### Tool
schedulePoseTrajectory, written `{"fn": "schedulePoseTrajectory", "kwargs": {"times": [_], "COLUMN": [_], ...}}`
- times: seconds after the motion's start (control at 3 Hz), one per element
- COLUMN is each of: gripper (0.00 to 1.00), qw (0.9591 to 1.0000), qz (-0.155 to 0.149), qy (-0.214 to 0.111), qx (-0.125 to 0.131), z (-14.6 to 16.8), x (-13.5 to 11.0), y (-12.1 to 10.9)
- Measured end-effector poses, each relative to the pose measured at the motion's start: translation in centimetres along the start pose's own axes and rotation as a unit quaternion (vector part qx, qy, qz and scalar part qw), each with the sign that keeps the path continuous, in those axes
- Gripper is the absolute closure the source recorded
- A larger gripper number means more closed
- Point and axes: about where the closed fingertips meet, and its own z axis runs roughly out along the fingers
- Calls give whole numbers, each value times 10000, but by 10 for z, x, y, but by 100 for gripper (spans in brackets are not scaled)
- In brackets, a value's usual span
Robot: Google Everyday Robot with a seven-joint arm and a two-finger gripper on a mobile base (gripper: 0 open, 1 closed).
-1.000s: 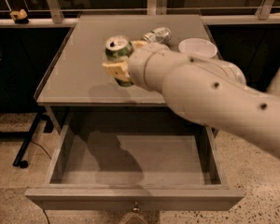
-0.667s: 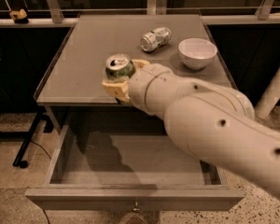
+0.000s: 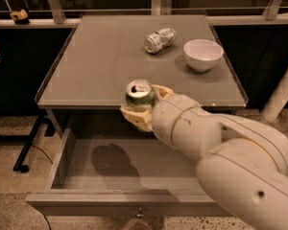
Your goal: Place green can into top drawer
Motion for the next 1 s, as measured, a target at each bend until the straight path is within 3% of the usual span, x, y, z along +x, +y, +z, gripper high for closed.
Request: {"fn": "schedulePoseTrajectory", "kwargs": {"times": [0.33,0.67,1.0], "gripper": [100,100,100], "qw": [9998,9991,9990], "qz": [182,401,405], "qy": [61,59,124], "qx": [-36,-88,-117], "z": [-32,-44,-35], "x": [40,65,72], "y": [-9,-12,-13]}}
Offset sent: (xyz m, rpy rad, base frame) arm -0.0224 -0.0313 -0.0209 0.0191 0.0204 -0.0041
